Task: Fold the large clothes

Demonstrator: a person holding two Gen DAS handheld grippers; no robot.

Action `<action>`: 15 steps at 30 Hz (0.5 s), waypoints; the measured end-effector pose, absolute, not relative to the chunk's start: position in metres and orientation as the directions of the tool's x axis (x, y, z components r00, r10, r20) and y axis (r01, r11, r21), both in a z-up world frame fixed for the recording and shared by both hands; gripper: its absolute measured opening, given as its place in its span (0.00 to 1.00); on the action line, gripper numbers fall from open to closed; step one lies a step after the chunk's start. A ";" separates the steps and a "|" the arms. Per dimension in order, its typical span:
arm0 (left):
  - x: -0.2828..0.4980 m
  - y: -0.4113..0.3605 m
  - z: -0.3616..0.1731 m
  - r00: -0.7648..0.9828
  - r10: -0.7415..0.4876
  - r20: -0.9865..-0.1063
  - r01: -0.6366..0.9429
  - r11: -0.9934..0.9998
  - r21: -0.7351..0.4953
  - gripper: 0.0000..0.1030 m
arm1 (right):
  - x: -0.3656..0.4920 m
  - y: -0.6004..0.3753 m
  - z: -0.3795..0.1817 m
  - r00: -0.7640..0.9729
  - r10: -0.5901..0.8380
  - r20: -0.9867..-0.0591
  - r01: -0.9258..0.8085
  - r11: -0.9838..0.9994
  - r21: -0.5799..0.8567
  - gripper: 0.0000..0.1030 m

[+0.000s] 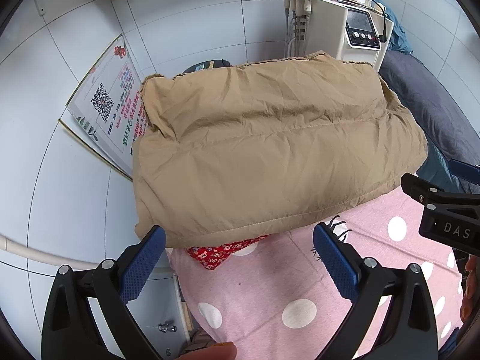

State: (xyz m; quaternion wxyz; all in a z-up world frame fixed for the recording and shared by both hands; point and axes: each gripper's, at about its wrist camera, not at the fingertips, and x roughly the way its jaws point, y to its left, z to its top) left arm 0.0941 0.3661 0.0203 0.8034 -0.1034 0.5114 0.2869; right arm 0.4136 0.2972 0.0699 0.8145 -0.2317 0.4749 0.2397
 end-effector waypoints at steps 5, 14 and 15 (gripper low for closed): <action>0.094 0.364 0.018 0.308 0.354 -0.883 -0.561 0.817 0.133 0.94 | 0.409 0.299 0.074 0.428 0.192 -0.883 -0.616 0.777 -0.130 0.94; 0.090 0.359 0.011 0.303 0.354 -0.885 -0.551 0.823 0.141 0.94 | 0.391 0.290 0.090 0.452 0.227 -0.863 -0.584 0.806 -0.093 0.94; 0.090 0.358 0.010 0.300 0.355 -0.886 -0.548 0.824 0.144 0.94 | 0.389 0.287 0.091 0.450 0.232 -0.862 -0.575 0.814 -0.081 0.94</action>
